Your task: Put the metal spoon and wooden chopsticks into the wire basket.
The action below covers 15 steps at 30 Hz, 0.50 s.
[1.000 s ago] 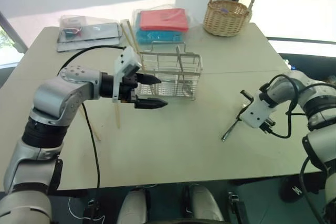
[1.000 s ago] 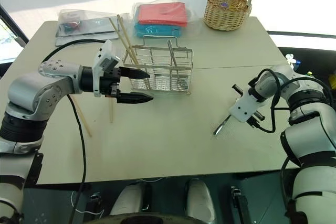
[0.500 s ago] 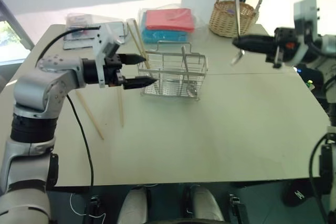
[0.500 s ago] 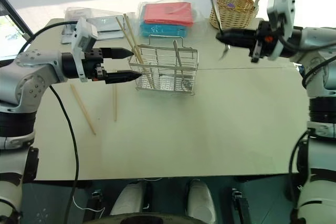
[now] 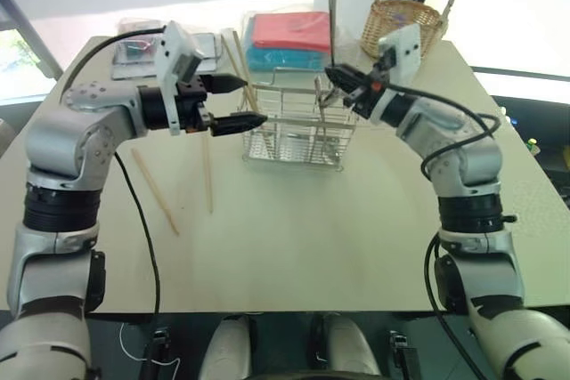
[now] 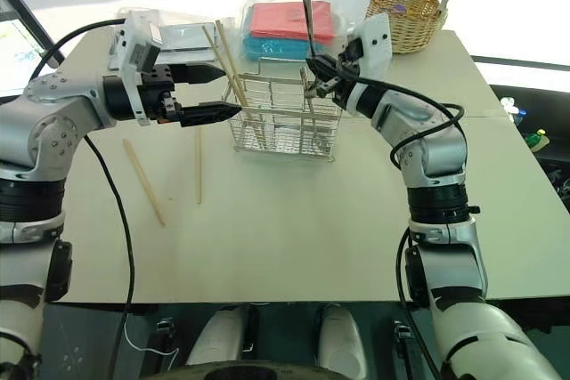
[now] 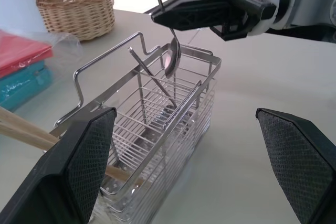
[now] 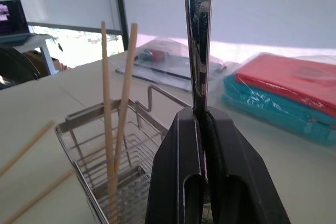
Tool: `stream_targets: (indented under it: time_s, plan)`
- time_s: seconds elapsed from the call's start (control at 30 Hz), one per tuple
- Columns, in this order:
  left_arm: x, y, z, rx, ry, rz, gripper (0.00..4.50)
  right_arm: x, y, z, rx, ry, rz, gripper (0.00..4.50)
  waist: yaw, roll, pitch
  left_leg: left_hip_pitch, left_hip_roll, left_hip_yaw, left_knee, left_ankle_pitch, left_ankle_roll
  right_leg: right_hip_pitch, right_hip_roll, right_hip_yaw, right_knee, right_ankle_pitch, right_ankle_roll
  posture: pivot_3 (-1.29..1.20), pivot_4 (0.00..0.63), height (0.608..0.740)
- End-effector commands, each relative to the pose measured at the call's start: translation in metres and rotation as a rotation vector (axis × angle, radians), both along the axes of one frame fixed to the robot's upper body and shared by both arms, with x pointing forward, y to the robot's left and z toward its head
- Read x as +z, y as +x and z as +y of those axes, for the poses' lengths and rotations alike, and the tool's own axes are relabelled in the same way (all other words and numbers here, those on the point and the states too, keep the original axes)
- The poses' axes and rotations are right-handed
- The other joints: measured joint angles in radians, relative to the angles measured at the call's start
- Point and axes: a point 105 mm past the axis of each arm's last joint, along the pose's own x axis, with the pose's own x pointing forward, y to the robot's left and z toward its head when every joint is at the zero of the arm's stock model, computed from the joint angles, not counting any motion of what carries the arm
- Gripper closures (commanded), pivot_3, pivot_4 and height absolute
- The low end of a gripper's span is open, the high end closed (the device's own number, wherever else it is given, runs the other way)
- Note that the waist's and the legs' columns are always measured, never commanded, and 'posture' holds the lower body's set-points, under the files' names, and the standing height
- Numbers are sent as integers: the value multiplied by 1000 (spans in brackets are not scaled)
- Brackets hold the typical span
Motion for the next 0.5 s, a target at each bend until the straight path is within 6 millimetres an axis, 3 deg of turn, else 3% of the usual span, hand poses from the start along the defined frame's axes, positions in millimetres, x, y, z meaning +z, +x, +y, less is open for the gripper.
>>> stream_targets:
  time_s: [0.03, 0.13, 0.27, 0.4, 0.5]
  plan:
    - [21, -1, 6, 25, -9, -82, 0, 13, -9, 3, 17, 13, -55, 4158, -3, 0, 0, 0, 0, 0, 0, 0, 0, 0, 0, 0, 0, 0, 0, 0, 150, 703]
    - [21, -1, 7, 35, -10, -86, 0, 7, -12, 5, 27, 6, -45, 3031, -7, 0, 0, 1, 1, 0, -1, 0, 0, 0, 1, 0, 1, 0, 0, 0, 150, 703]
    - [20, 0, 9, 48, -10, -86, 0, 10, -14, 4, 8, -12, -71, 1075, -16, 0, 0, 1, 1, 0, -1, 0, 0, 0, 1, 0, 2, 0, 0, 0, 150, 703]
    - [22, 2, 13, 75, -21, -96, 0, 27, -17, 0, 7, -3, -120, 1075, -21, 0, 0, 1, 1, -1, -1, 0, 0, 0, 1, 0, 2, 0, 0, 0, 150, 703]
    - [32, 4, 22, 135, -61, -120, 0, 54, -25, -7, 35, 25, -194, 1075, -22, 0, 0, 1, 1, -1, -1, 0, 0, -1, 1, 0, 2, 0, 0, 0, 150, 703]
